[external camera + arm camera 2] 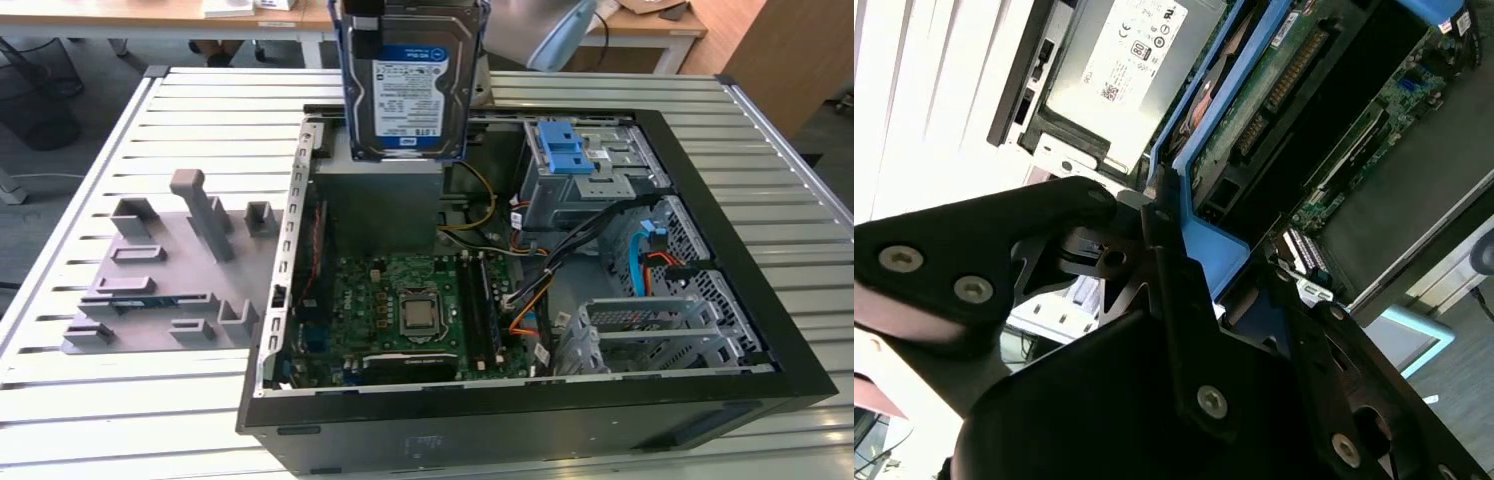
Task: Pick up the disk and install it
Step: 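Pick up the disk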
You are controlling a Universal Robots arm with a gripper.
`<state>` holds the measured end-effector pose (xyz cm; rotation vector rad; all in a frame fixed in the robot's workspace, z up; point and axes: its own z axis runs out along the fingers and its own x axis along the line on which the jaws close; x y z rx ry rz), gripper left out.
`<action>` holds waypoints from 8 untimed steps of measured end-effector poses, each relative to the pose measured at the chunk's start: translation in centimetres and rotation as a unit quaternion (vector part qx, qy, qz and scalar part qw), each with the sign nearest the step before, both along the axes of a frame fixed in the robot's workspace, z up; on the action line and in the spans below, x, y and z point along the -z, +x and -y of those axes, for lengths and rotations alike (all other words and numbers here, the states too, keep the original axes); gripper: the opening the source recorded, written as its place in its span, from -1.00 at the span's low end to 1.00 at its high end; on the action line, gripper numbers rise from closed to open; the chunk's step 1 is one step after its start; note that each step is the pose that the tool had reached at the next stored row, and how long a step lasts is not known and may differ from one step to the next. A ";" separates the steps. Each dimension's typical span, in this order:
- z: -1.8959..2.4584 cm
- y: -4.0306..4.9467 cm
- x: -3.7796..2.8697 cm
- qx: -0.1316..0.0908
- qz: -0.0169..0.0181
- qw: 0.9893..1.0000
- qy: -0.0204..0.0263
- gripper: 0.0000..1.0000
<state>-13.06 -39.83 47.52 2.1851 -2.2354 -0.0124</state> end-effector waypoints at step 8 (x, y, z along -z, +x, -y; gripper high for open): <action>0.08 2.19 0.09 0.000 0.000 1.000 0.000 -0.27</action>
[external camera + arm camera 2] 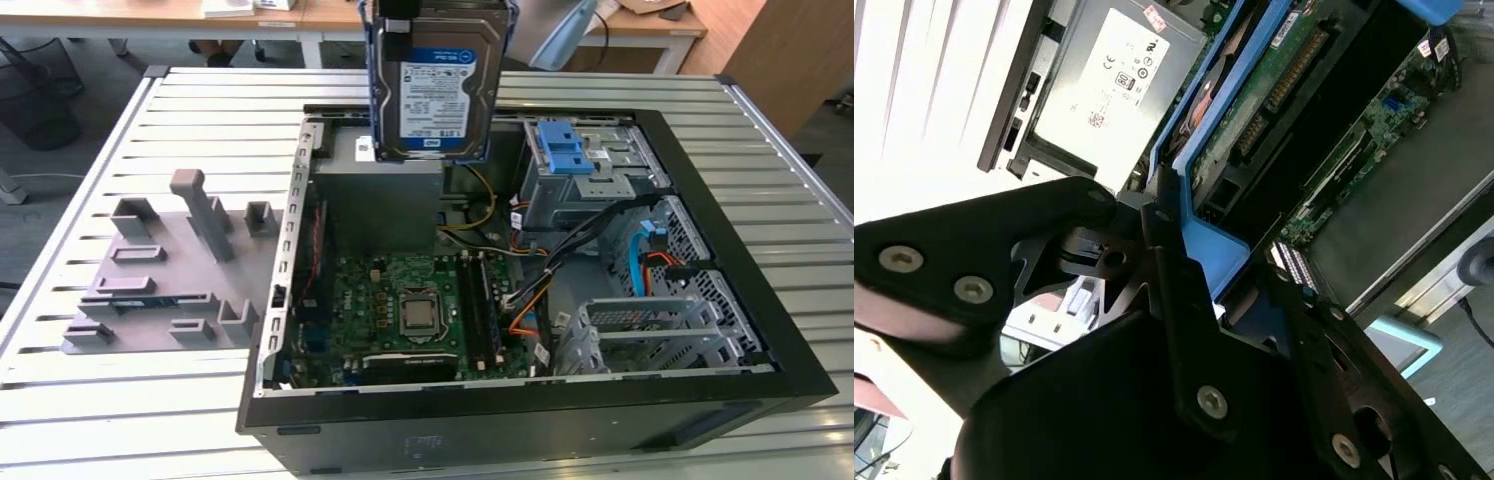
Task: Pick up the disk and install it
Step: 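Pick up the disk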
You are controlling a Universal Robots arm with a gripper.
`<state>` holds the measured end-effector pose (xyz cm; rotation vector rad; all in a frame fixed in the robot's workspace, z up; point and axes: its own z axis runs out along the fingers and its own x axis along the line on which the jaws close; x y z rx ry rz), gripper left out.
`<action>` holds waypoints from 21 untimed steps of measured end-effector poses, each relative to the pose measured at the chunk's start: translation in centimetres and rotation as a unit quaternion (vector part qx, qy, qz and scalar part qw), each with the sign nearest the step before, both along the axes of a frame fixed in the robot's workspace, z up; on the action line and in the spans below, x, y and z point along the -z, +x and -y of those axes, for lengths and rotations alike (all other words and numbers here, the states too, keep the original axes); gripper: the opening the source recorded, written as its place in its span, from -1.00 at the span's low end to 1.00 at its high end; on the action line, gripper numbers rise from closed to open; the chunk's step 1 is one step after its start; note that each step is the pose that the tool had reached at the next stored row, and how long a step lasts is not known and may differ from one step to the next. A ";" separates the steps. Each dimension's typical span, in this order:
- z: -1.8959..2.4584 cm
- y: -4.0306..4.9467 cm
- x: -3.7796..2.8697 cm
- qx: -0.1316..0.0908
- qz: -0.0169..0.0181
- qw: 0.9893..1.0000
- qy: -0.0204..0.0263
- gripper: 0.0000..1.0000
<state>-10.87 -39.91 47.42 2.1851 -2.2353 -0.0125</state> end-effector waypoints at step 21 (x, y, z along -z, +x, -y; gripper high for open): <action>2.30 2.94 0.23 0.000 0.000 1.000 0.000 -0.27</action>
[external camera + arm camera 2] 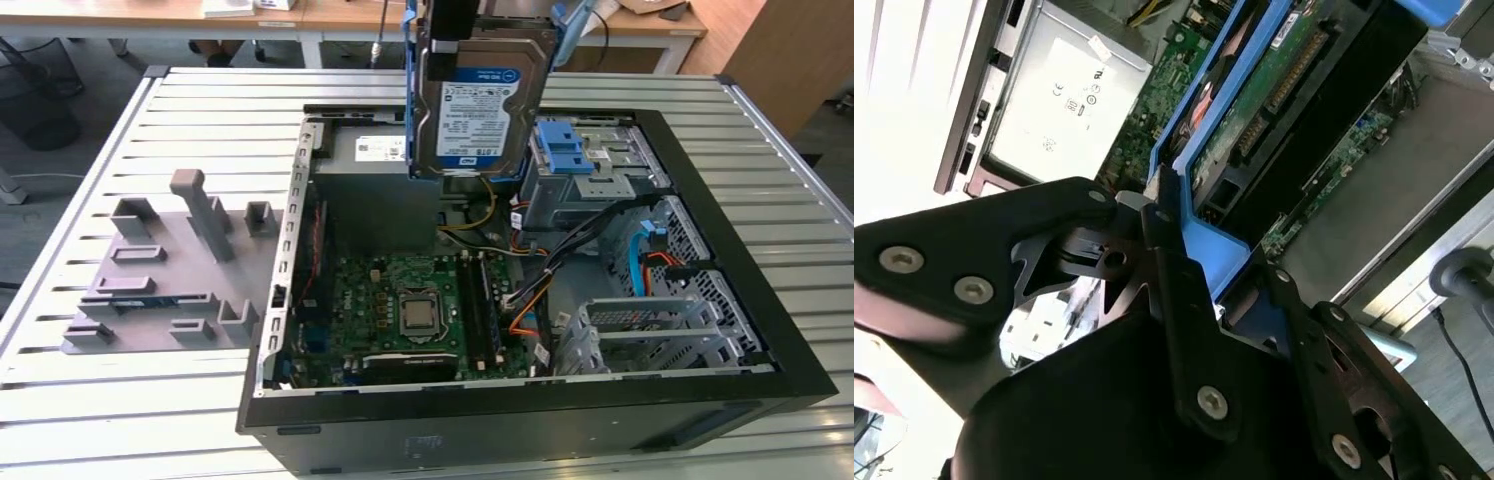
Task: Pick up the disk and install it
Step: 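Pick up the disk, then insert the disk into the insertion slot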
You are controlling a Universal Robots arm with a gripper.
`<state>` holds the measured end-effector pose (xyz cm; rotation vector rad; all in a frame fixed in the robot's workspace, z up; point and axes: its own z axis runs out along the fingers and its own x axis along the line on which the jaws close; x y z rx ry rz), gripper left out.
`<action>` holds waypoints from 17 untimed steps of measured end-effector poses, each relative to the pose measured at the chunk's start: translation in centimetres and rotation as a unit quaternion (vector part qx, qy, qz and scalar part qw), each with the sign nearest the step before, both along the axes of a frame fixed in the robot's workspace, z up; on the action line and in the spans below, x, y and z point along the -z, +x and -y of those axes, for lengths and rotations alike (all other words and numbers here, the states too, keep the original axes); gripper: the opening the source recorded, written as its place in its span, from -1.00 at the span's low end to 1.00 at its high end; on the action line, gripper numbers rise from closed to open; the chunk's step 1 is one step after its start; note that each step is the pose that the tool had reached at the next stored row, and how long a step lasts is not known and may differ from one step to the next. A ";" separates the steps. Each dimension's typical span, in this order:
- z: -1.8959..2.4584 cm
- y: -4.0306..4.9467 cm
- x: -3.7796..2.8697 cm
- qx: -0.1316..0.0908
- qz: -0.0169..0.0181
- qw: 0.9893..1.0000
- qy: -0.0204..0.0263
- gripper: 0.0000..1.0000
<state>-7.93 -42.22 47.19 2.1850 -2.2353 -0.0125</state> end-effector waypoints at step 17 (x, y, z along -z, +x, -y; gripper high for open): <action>0.00 0.36 0.00 0.000 0.000 1.000 0.000 -0.27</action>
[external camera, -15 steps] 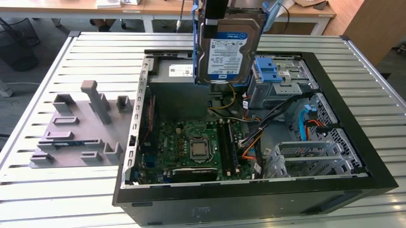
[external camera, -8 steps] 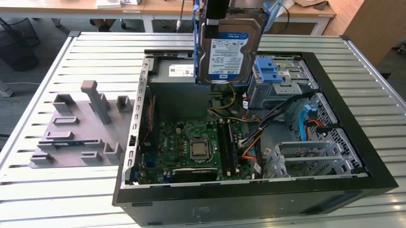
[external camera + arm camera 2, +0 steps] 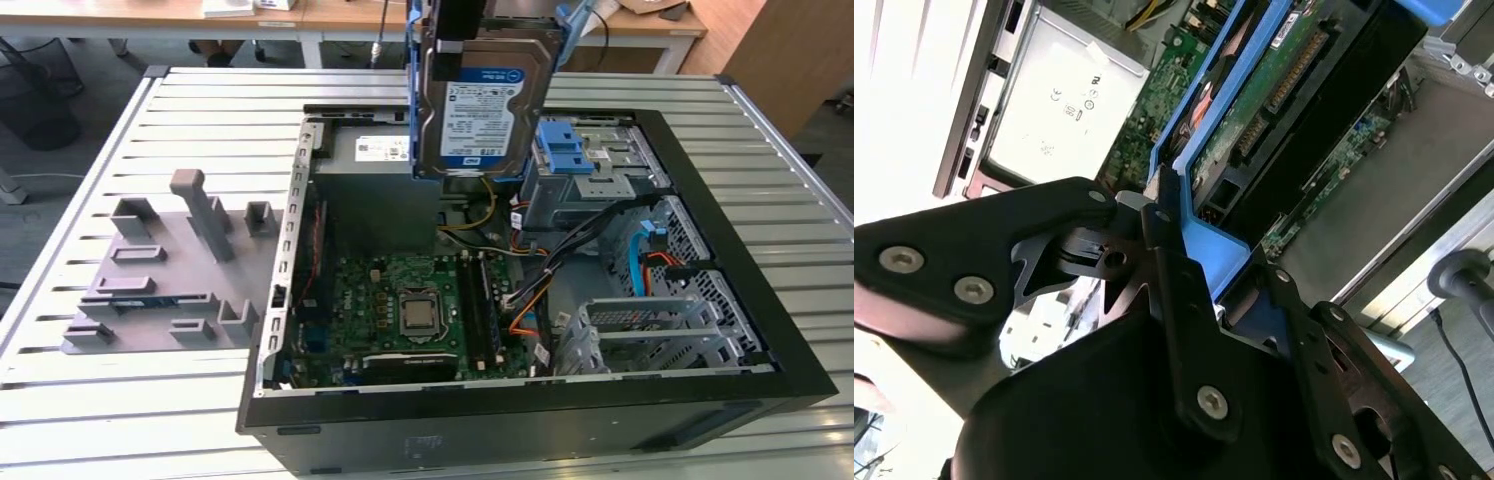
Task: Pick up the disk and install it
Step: 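Insert the disk into the insertion slot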
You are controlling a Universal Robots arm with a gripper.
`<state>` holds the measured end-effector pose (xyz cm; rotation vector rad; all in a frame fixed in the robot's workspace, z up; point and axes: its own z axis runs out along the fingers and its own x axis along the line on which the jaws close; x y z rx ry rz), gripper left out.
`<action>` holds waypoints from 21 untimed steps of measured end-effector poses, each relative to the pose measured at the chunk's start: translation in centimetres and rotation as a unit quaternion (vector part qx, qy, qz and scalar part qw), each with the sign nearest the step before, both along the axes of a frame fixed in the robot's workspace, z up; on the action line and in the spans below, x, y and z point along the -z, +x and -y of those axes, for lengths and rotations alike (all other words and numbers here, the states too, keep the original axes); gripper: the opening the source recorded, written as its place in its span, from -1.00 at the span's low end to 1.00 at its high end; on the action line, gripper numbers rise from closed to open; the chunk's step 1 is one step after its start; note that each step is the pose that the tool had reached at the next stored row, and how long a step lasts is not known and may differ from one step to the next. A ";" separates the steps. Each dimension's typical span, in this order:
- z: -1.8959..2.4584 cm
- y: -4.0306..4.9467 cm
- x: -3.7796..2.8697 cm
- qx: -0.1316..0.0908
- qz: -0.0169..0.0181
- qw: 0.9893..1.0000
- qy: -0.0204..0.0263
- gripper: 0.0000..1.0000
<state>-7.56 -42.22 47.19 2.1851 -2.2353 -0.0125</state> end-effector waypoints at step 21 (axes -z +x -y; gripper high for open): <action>0.00 0.45 0.00 0.000 0.000 1.000 0.000 -0.27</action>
